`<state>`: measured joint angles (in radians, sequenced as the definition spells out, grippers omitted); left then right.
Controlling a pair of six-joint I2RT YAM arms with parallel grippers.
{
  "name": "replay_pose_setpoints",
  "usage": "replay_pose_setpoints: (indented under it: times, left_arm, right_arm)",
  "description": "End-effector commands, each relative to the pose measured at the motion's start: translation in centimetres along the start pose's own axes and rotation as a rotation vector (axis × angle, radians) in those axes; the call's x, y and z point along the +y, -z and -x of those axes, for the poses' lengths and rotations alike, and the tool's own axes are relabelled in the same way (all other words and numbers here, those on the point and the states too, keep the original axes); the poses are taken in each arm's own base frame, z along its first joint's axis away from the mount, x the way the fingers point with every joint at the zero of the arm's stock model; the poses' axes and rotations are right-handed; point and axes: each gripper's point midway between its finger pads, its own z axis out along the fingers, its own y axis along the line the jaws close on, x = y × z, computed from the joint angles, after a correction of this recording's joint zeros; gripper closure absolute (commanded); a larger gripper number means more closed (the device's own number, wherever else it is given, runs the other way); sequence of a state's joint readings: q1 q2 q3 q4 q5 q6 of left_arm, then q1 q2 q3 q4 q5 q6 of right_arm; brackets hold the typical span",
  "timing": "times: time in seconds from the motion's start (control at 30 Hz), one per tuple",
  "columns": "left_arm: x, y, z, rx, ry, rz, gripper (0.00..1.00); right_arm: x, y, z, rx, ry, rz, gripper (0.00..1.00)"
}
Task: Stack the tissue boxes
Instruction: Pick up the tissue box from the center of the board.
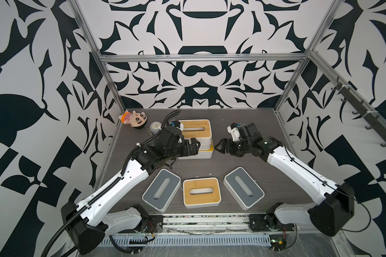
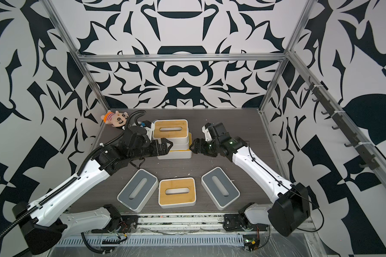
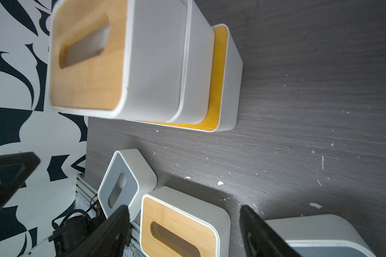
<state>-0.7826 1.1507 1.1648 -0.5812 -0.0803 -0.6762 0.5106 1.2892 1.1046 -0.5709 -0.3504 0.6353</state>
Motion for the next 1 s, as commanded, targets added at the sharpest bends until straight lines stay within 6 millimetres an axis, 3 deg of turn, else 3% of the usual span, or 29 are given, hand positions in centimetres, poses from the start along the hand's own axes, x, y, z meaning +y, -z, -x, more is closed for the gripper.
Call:
replay_pose_setpoints:
  times: [0.0, 0.3, 0.5, 0.7, 0.97]
  left_arm:
    - [0.6, -0.5, -2.5, 0.048, -0.084, 0.060, 0.01]
    - [-0.7, -3.4, -8.9, 0.222, -0.320, 0.068, 0.01]
    - [0.2, -5.5, -12.1, 0.333, -0.422, 0.138, 0.01]
    - [-0.6, -5.7, -14.9, 0.370, -0.614, 0.146, 0.01]
    - [0.2, -4.7, -17.1, 0.402, -0.636, 0.179, 0.01]
  right_arm:
    - [0.5, 0.7, -0.4, -0.016, 0.016, 0.050, 0.17]
    - [-1.7, 0.2, -3.5, 0.016, -0.028, 0.057, 0.17]
    - [-2.5, 0.0, -4.1, 0.018, -0.081, 0.088, 0.17]
    - [-3.5, 0.3, -4.1, -0.017, -0.109, 0.081, 0.17]
    - [-4.3, 0.2, -4.4, -0.015, -0.141, 0.087, 0.17]
